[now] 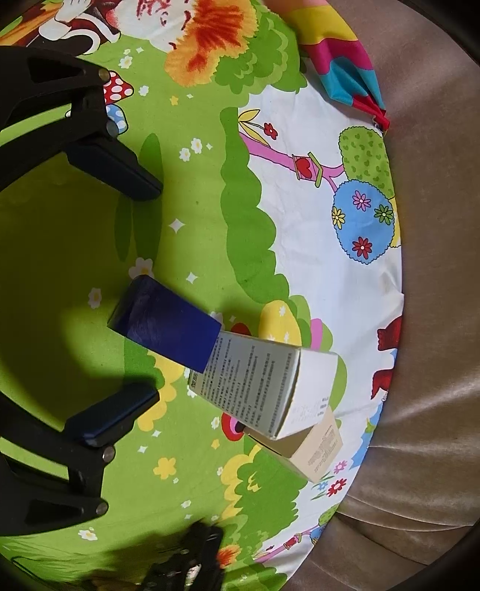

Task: Organize rigid objects
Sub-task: 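Grasp the dark blue block with the left tool while the right tool grasps the black binder clip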

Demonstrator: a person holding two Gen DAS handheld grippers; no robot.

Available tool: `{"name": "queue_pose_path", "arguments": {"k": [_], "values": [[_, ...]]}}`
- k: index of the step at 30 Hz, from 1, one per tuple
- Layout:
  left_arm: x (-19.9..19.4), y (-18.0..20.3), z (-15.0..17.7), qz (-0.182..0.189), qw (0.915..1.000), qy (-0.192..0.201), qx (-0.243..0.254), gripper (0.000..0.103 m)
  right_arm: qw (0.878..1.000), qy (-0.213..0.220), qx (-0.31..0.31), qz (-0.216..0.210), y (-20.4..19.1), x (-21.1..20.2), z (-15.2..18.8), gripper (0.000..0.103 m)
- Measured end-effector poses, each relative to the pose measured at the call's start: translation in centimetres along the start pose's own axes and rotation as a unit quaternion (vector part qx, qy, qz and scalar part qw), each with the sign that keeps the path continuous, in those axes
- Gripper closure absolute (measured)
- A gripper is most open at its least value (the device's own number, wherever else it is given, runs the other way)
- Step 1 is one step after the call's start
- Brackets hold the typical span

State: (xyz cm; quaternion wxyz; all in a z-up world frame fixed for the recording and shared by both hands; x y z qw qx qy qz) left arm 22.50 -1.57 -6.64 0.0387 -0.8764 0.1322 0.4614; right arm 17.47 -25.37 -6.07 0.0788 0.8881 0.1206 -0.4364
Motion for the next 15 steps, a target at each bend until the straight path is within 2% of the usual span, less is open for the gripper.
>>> {"name": "queue_pose_path", "arguments": {"k": [3, 4, 5, 6, 7, 10, 13, 15], "values": [[-0.2, 0.1, -0.1, 0.0, 1.0, 0.009, 0.002, 0.017, 1.0, 0.001, 0.002, 0.0, -0.5, -1.0, 1.0, 0.074], [-0.4, 0.3, -0.1, 0.001, 0.9999, 0.015, 0.005, 0.035, 1.0, 0.001, 0.003, -0.003, -0.5, -1.0, 1.1, 0.074], [-0.7, 0.5, -0.2, 0.003, 0.9997, 0.022, 0.01, 0.059, 1.0, 0.001, 0.006, -0.006, -0.5, -1.0, 1.0, 0.073], [-0.8, 0.9, -0.2, 0.003, 0.9995, 0.026, 0.019, 0.068, 1.0, 0.002, 0.013, -0.014, -0.3, -0.9, 1.0, 0.073], [-0.8, 1.2, -0.1, -0.003, 0.9992, 0.028, 0.028, 0.072, 1.0, 0.002, 0.02, -0.022, -0.1, -0.9, 1.0, 0.073], [-1.1, 2.1, 0.4, -0.026, 0.9982, 0.03, 0.045, 0.073, 0.998, 0.004, 0.038, -0.041, 0.2, -0.9, 1.0, 0.073], [-2.2, 3.3, 2.4, -0.004, 0.9993, 0.027, 0.027, 0.073, 0.998, 0.004, 0.044, -0.047, 0.3, -0.8, 0.9, 0.073], [-3.3, 4.2, 4.2, -0.004, 0.9994, 0.027, 0.021, 0.073, 0.998, 0.004, 0.042, -0.044, 0.2, -0.8, 0.9, 0.073]]}}
Point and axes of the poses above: each gripper's, at about its wrist camera, not at the fingertips, and x roughly the way its jaws point, y to its right, z to its underside, the point moved 9 cm from there along x, roughly the way its jaws point, and after that the axes turned 2 degrees about z, right-handed, at the moved point
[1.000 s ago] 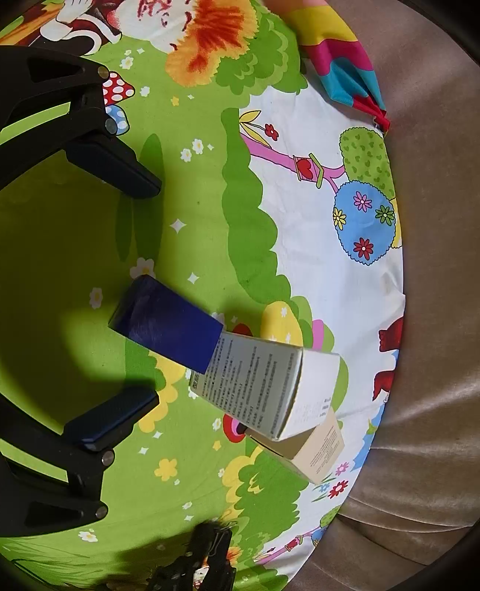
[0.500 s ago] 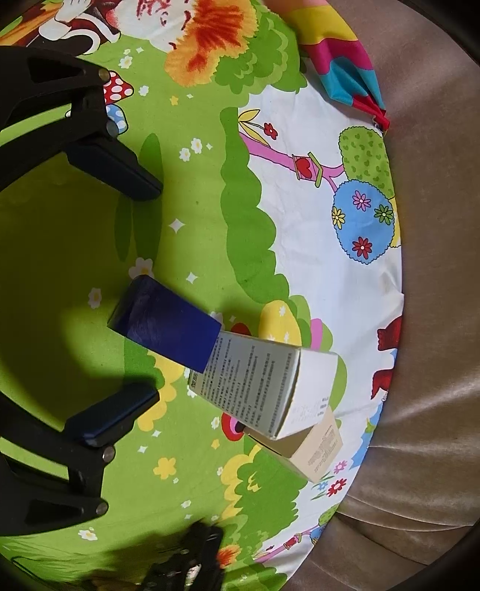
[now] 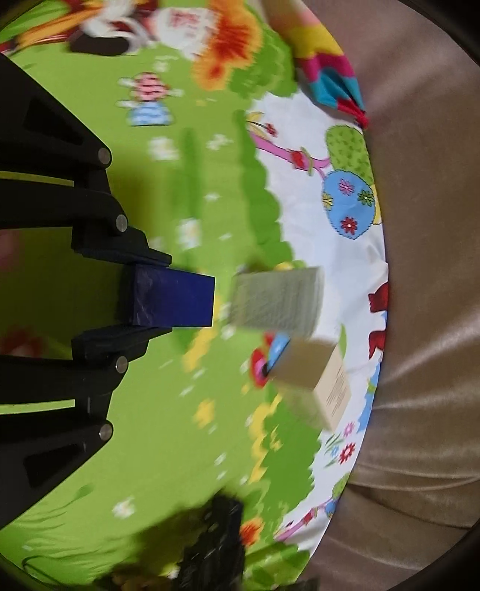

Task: Organize rigid objects
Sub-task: 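Grasp the dark blue block with the left tool while the right tool grasps the black binder clip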

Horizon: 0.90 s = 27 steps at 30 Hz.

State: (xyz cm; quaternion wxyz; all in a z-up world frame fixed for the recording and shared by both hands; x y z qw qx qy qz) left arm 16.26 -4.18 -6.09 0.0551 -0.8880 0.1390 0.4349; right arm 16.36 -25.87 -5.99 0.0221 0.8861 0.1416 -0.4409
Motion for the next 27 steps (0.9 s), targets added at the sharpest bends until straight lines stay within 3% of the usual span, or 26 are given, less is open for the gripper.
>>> {"name": "queue_pose_path", "arguments": {"k": [3, 5, 7, 12, 15, 17, 18, 20, 21, 22, 25, 27], "values": [[-1.3, 1.2, 1.7, 0.002, 1.0, 0.005, 0.007, 0.073, 1.0, 0.001, 0.002, -0.008, 0.0, 0.0, -0.1, 0.069], [-1.5, 1.6, 1.9, 0.005, 0.9998, 0.006, 0.017, 0.073, 0.999, 0.004, 0.012, -0.035, -0.1, -0.3, 0.0, 0.041], [-1.4, 1.5, 1.8, 0.012, 0.9999, 0.005, 0.011, 0.072, 1.0, 0.004, 0.01, -0.023, 0.0, -0.8, 0.7, 0.022], [-1.2, 1.5, 1.7, 0.014, 0.9999, 0.005, 0.007, 0.07, 1.0, -0.006, -0.02, 0.004, -0.1, -1.6, 2.3, 0.021], [-1.0, 1.3, 1.5, 0.01, 0.9999, 0.003, 0.001, 0.063, 0.999, -0.011, -0.03, 0.023, -0.3, -1.1, 2.1, 0.021], [-0.8, 0.8, 1.5, 0.003, 1.0, 0.001, -0.009, 0.051, 0.998, -0.017, -0.047, 0.043, -0.7, -0.6, 2.0, 0.022], [-0.8, 0.7, 1.4, 0.003, 0.9999, 0.0, -0.012, 0.051, 0.998, -0.016, -0.051, 0.044, -0.7, -0.6, 1.9, 0.024], [-0.8, 0.7, 1.4, 0.0, 1.0, 0.0, -0.008, 0.052, 0.997, -0.011, -0.051, 0.049, -0.6, -0.8, 1.9, 0.044], [-0.8, 0.9, 1.4, 0.003, 1.0, 0.001, -0.006, 0.055, 0.997, -0.006, -0.049, 0.055, -0.4, -1.0, 1.8, 0.052], [-0.9, 1.1, 1.3, 0.008, 1.0, 0.003, -0.002, 0.075, 0.997, -0.003, -0.047, 0.06, -0.2, -1.1, 1.8, 0.069], [-1.0, 1.7, 1.3, -0.017, 0.9996, 0.006, 0.022, 0.075, 0.996, 0.003, -0.048, 0.074, -0.3, -1.6, 1.9, 0.073], [-1.5, 2.0, 2.0, -0.011, 0.9998, 0.004, 0.016, 0.075, 0.997, 0.001, -0.046, 0.059, -1.5, -2.2, 2.7, 0.073]]}}
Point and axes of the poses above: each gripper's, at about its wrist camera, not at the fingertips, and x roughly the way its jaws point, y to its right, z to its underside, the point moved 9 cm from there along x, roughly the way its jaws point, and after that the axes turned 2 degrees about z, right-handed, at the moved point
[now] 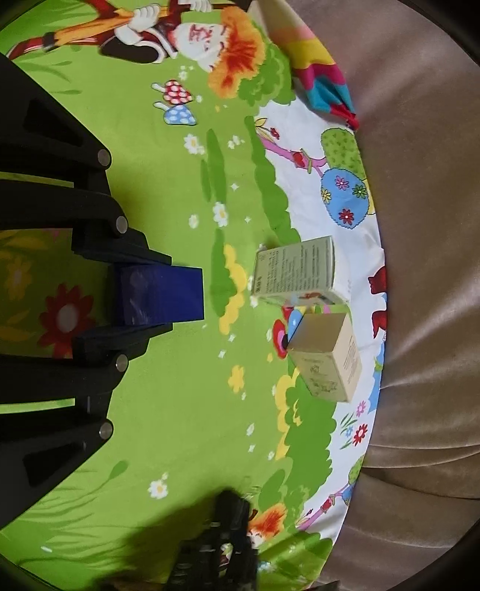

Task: Organize rigid objects
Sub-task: 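Grasp the dark blue block with the left tool while the right tool grasps the black binder clip, then carry the blue block and binder clip to the storage box and release them inside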

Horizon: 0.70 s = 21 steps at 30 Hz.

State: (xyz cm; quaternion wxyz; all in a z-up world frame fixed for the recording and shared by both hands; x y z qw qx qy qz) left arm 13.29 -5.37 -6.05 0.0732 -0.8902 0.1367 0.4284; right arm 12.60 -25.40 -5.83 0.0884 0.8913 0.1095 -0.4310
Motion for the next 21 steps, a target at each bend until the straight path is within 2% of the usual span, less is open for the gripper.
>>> {"name": "queue_pose_path", "arguments": {"k": [5, 9, 12, 14, 21], "values": [[-4.3, 1.8, 4.8, 0.052, 0.9974, 0.001, -0.05, 0.075, 1.0, 0.001, 0.004, -0.008, -3.2, -4.1, 4.1, 0.073], [-8.0, 2.4, 9.2, 0.045, 0.9969, 0.015, -0.062, 0.075, 1.0, 0.004, -0.011, 0.001, -6.0, -8.2, 9.3, 0.073], [-8.9, 3.0, 10.5, 0.03, 0.9985, 0.019, -0.041, 0.075, 1.0, 0.005, -0.022, 0.001, -7.4, -9.9, 11.3, 0.073], [-8.8, 3.4, 10.6, 0.011, 0.9995, 0.02, -0.021, 0.075, 1.0, 0.005, -0.018, 0.0, -7.5, -10.0, 11.6, 0.073], [-8.8, 3.3, 10.6, 0.008, 0.9996, 0.02, -0.017, 0.075, 1.0, 0.002, -0.013, 0.007, -7.5, -9.6, 10.8, 0.073]]}}
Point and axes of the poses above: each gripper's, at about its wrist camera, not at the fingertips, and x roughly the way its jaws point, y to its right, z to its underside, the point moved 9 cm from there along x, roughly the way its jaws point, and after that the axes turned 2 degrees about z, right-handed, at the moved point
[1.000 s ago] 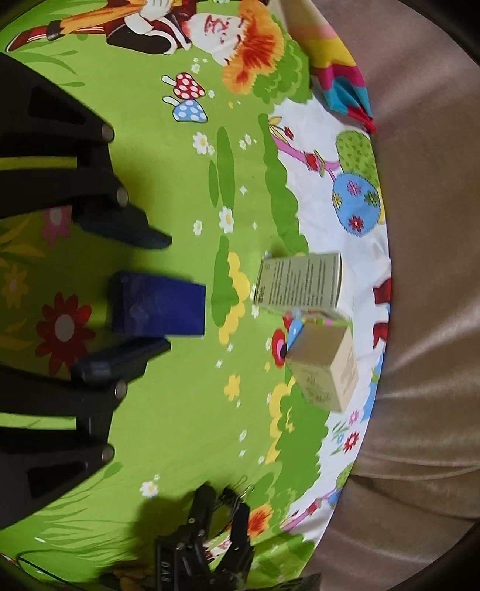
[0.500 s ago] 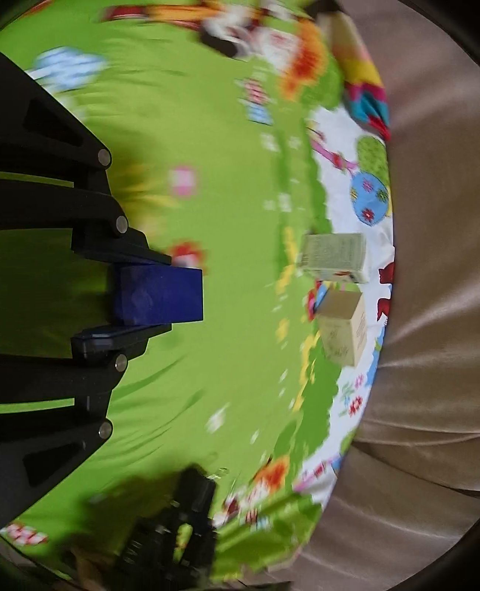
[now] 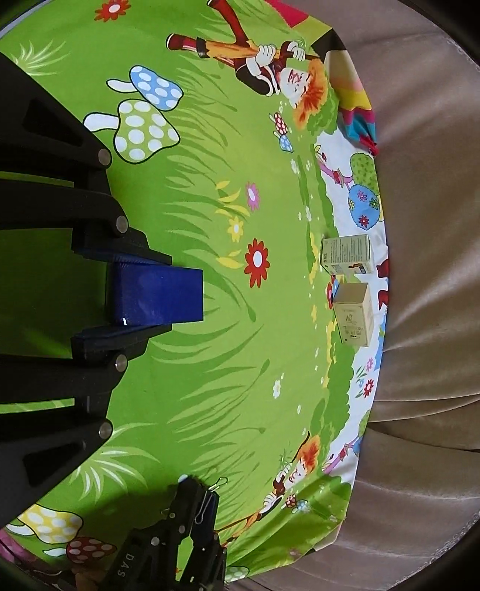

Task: Organize rigid objects
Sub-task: 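Carry the blue block and binder clip to the storage box and release them inside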

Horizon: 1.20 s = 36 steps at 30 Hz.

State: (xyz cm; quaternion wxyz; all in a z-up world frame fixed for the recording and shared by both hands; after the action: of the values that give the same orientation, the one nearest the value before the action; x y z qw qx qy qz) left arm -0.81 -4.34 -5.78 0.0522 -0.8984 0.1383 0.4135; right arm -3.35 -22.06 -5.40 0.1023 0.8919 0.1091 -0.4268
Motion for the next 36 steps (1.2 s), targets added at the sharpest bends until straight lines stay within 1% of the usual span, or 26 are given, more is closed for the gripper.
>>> {"name": "queue_pose_path", "arguments": {"k": [2, 3, 4, 5, 6, 7, 8, 9, 10, 11, 12, 13, 15, 17, 19, 20, 21, 25, 28, 30, 31, 33, 36], "values": [[-0.7, 0.0, 0.2, -0.005, 0.9999, -0.004, -0.01, 0.075, 1.0, -0.001, 0.017, -0.006, 0.3, -0.1, -0.1, 0.073], [-2.4, 0.2, -0.2, 0.004, 0.9996, 0.014, -0.023, 0.075, 0.999, 0.008, 0.038, -0.004, 0.7, -0.9, -0.3, 0.073], [-4.4, 0.6, -1.0, 0.007, 0.9987, 0.043, -0.026, 0.075, 0.998, 0.03, 0.05, -0.003, 0.9, -2.3, -0.7, 0.073], [-6.8, 0.9, -2.0, -0.003, 0.9967, 0.079, -0.02, 0.075, 0.995, 0.075, 0.062, 0.001, 0.9, -5.0, -1.8, 0.073], [-9.8, 1.4, -3.3, -0.016, 0.9922, 0.123, -0.009, 0.075, 0.992, 0.112, 0.065, 0.012, 0.9, -7.3, -2.7, 0.073], [-12.9, 1.8, -4.6, -0.023, 0.9856, 0.168, -0.004, 0.075, 0.984, 0.163, 0.066, 0.025, 0.9, -10.7, -4.0, 0.073], [-16.1, 2.1, -5.8, -0.029, 0.9766, 0.213, -0.001, 0.075, 0.976, 0.206, 0.067, 0.026, 0.7, -13.6, -5.0, 0.073], [-19.5, 2.6, -7.0, -0.036, 0.9647, 0.261, 0.003, 0.075, 0.96, 0.27, 0.067, 0.036, 0.4, -18.2, -6.4, 0.073], [-22.5, 3.0, -7.9, -0.043, 0.9521, 0.303, 0.009, 0.075, 0.949, 0.306, 0.062, 0.048, 0.1, -20.9, -7.1, 0.073], [-25.3, 3.4, -8.5, -0.05, 0.9386, 0.341, 0.014, 0.075, 0.933, 0.351, 0.053, 0.061, -0.4, -24.2, -7.8, 0.073], [-28.0, 3.8, -8.9, -0.055, 0.9238, 0.378, 0.016, 0.075, 0.912, 0.401, 0.042, 0.077, -1.2, -28.0, -8.2, 0.073], [-29.9, 4.1, -9.1, -0.055, 0.9139, 0.402, 0.018, 0.074, 0.899, 0.428, 0.035, 0.087, -1.8, -30.1, -8.4, 0.073], [-31.8, 4.7, -9.2, -0.049, 0.9062, 0.419, 0.02, 0.074, 0.879, 0.467, 0.015, 0.098, -3.3, -33.5, -8.6, 0.073], [-32.9, 4.9, -8.8, -0.045, 0.9019, 0.429, 0.019, 0.074, 0.869, 0.484, 0.005, 0.101, -4.4, -35.0, -8.4, 0.073], [-33.7, 4.9, -8.2, -0.052, 0.8972, 0.438, 0.02, 0.074, 0.861, 0.496, -0.001, 0.107, -5.4, -35.8, -8.1, 0.073], [-34.1, 4.9, -7.9, -0.055, 0.8955, 0.441, 0.021, 0.074, 0.858, 0.502, -0.003, 0.109, -5.8, -36.0, -7.9, 0.073], [-34.4, 4.8, -7.8, -0.058, 0.8955, 0.441, 0.023, 0.074, 0.855, 0.507, -0.005, 0.109, -6.2, -36.4, -7.8, 0.073], [-34.8, 3.8, -6.8, -0.057, 0.9, 0.432, 0.017, 0.074, 0.856, 0.506, -0.02, 0.099, -7.8, -36.9, -8.0, 0.073], [-34.4, 2.6, -5.6, -0.058, 0.9079, 0.415, 0.007, 0.074, 0.864, 0.496, -0.028, 0.08, -8.5, -36.1, -8.0, 0.073], [-33.8, 1.6, -4.6, -0.06, 0.9136, 0.402, -0.001, 0.074, 0.872, 0.484, -0.035, 0.067, -9.5, -35.3, -8.1, 0.073], [-33.6, 1.0, -4.1, -0.064, 0.9158, 0.396, -0.006, 0.074, 0.876, 0.477, -0.038, 0.056, -10.2, -34.8, -8.2, 0.073], [-33.2, -0.2, -3.2, -0.072, 0.9192, 0.387, -0.015, 0.074, 0.881, 0.47, -0.043, 0.039, -11.2, -34.2, -8.1, 0.073], [-32.9, -2.3, -1.8, -0.081, 0.9236, 0.373, -0.036, 0.074, 0.885, 0.46, -0.062, 0.016, -13.5, -33.3, -8.1, 0.073]]}}
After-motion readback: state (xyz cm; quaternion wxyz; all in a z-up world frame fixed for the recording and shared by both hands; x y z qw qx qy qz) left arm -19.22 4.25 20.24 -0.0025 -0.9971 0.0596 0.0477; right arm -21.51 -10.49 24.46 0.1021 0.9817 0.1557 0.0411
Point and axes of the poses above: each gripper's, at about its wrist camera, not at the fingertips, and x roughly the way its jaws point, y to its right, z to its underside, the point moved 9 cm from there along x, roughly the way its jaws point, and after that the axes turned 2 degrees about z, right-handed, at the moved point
